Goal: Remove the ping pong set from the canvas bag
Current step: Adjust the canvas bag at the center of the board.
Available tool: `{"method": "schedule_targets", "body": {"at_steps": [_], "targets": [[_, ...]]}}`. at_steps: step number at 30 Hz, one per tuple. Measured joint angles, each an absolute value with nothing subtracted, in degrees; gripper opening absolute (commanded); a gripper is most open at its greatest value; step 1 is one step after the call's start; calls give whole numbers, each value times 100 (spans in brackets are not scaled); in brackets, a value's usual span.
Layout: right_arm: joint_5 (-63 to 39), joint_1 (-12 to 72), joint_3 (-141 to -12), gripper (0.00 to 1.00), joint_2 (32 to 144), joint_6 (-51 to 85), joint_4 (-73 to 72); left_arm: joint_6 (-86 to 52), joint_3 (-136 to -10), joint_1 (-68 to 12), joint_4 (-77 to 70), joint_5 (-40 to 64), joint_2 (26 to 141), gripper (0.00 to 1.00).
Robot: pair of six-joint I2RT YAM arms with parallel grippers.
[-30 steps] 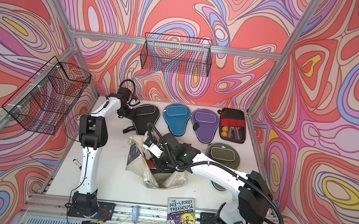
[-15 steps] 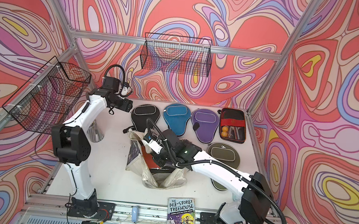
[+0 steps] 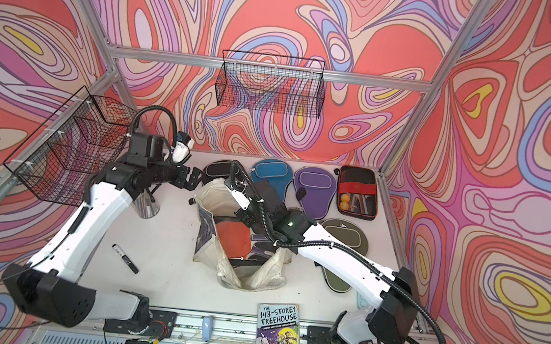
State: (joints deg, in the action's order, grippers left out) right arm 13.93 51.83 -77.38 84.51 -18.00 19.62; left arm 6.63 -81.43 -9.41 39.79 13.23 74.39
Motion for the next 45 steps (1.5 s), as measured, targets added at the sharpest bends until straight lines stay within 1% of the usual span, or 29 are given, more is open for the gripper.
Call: {"method": "schedule_targets", "body": {"at_steps": [6, 10, 15, 19, 22, 23, 25, 26, 29, 30, 31, 34, 35, 36, 39, 41, 42, 43, 45], "targets": [[1671, 5129, -7898, 0, 8635, -2134, 1839, 685, -8073, -958, 4359, 1907, 6648, 100], [1688, 5116, -7977, 0, 8661, -2292, 1844, 674, -7915, -1098, 4451, 2233, 6383, 100], [1500, 5103, -7994, 0, 8656, -2475, 1828, 685, -7909, -1734, 4593, 1942, 6729, 100], [1339, 5100, -7994, 0, 8606, -2585, 1861, 659, -7907, -1973, 4609, 1693, 7133, 100], [1199, 5096, -7994, 0, 8517, -2652, 1927, 615, -7966, -2069, 4652, 1577, 7310, 94], [1157, 5096, -7994, 0, 8490, -2676, 1942, 613, -8036, -2106, 4681, 1544, 7369, 89], [1083, 5096, -7994, 0, 8438, -2718, 1994, 617, -8195, -2161, 4733, 1498, 7476, 71], [1046, 5096, -7994, 0, 8405, -2744, 2016, 617, -8278, -2187, 4768, 1494, 7531, 60], [928, 5096, -7994, 0, 8335, -2810, 2139, 600, -8442, -2252, 4875, 1498, 7651, 21], [910, 5094, -7994, 0, 8324, -2834, 2182, 593, -8455, -2268, 4899, 1498, 7660, 9], [895, 5092, -7999, 0, 8313, -2853, 2228, 585, -8455, -2283, 4925, 1494, 7660, 1], [851, 5070, -8071, 0, 8281, -2897, 2477, 572, -8455, -2296, 4995, 1522, 7625, 0], [829, 5068, -8090, 5, 8250, -2899, 2541, 558, -8455, -2294, 5000, 1549, 7601, 0], [805, 5068, -8103, 16, 8221, -2899, 2604, 550, -8455, -2296, 5002, 1573, 7572, 0], [685, 5072, -8208, 50, 8034, -2836, 2805, 482, -8464, -2303, 5083, 1675, 7476, 0], [600, 5076, -8364, 79, 7835, -2733, 2989, 427, -8508, -2322, 5129, 1743, 7454, 0], [574, 5076, -8433, 90, 7745, -2718, 3070, 408, -8545, -2329, 5142, 1776, 7454, 0], [550, 5078, -8519, 96, 7647, -2661, 3155, 379, -8580, -2333, 5151, 1806, 7452, 0], [602, 5131, -8711, 98, 7496, -2536, 3350, 320, -8639, -2331, 5201, 1833, 7446, 0]]}}
